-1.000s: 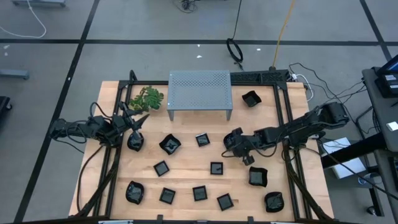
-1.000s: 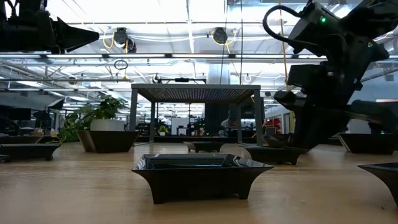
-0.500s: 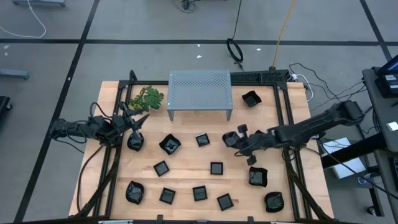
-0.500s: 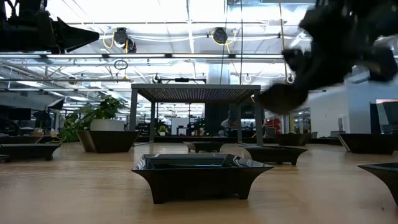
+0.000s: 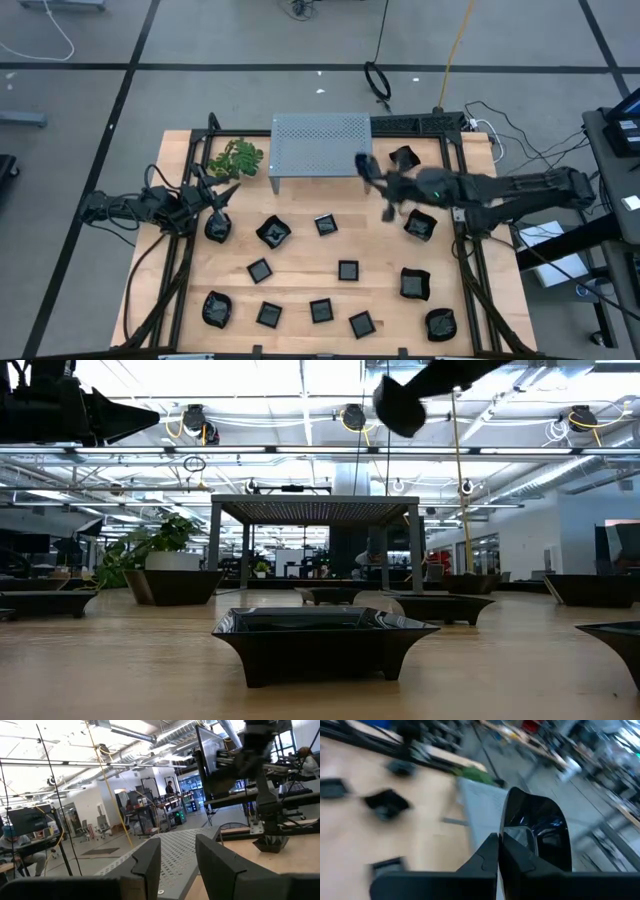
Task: Pick & Place Mini shaped plates
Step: Put the black leaf-shaped plate on the shelf
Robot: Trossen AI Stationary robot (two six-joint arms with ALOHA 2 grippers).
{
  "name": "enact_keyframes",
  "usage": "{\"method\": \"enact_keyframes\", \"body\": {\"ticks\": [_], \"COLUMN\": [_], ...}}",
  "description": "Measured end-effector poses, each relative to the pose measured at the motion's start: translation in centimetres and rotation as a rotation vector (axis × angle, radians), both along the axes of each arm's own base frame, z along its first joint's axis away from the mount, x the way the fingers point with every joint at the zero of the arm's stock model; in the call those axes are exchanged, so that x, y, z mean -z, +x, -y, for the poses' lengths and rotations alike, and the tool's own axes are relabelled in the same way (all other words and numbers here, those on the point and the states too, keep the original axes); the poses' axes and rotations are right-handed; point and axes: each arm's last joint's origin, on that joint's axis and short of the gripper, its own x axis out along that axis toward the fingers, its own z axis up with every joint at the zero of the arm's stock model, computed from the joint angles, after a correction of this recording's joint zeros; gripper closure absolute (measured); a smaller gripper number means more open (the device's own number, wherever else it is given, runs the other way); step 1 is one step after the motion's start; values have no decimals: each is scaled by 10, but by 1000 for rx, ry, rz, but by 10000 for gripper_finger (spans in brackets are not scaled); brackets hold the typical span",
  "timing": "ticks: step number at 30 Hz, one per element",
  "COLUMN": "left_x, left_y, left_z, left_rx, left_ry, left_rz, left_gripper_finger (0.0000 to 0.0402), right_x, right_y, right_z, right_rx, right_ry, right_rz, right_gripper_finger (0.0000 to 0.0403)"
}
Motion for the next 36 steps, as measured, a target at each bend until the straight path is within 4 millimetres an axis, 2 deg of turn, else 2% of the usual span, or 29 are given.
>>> {"method": "enact_keyframes", "body": {"ticks": [4, 8, 11, 17, 21, 36], "left_x": [0, 0, 0, 0, 0, 0], "left_y": [0, 0, 0, 0, 0, 0], "left_z": [0, 0, 0, 0, 0, 0], "left_rx": [0, 1, 0, 0, 1, 0], "left_ry": [0, 0, 0, 0, 0, 0], "left_rz": [0, 0, 1, 0, 0, 0], "left_gripper_finger": [275, 275, 275, 274, 275, 275], "right_x": [1, 22, 37, 52, 56, 52], "right_y": [25, 44, 51, 59, 65, 68], "right_z": [39, 76, 92, 99, 99, 108], "right_rx": [147, 274, 334, 360, 289, 306], "right_ry": [3, 40, 86, 117, 151, 180], "right_rz": [-56, -138, -174, -208, -193, -96], "right_gripper_finger": [403, 403, 403, 403, 403, 401]}}
